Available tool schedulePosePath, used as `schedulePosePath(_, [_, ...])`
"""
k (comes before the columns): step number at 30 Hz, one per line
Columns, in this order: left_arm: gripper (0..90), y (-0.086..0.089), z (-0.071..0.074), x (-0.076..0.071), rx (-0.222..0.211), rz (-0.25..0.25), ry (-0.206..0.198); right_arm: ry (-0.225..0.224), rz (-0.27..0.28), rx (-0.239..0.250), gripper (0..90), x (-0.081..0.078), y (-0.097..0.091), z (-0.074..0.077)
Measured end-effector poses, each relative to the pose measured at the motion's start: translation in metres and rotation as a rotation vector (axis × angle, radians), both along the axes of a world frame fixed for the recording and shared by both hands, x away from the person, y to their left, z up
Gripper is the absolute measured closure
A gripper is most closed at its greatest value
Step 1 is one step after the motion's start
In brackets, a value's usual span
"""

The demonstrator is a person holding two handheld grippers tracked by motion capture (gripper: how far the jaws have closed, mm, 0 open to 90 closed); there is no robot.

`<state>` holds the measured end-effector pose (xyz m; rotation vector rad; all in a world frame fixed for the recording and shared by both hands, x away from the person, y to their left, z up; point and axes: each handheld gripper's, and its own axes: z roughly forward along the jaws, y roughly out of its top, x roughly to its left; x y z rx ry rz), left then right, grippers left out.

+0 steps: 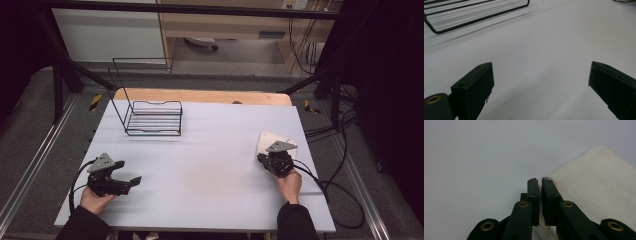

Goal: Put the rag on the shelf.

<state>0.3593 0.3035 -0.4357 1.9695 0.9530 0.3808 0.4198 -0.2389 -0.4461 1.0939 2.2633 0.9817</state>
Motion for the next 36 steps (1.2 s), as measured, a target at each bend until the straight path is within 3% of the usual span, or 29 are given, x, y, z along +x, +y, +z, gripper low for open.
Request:
schedulePosePath(5, [6.3,0.000,0.001,0.000,0.000,0.001,-0.003,-0.039,0.046,0.033,86.0,-0.006,0.003,0.007])
schedulePosePath(12, [6.4,0.000,0.001,0.000,0.002,0.003,-0.004,-0.050,0.113,0.063,86.0,-0.014,0.014,0.012])
schedulePosePath(19, [6.5,0.000,0.001,-0.001,0.001,0.007,-0.006,-0.023,0.214,0.090,85.9,-0.028,0.044,0.010])
schedulePosePath(36, [6.5,0.000,0.001,0.000,0.003,0.018,-0.003,0.014,0.330,0.139,85.7,-0.044,0.092,0.009])
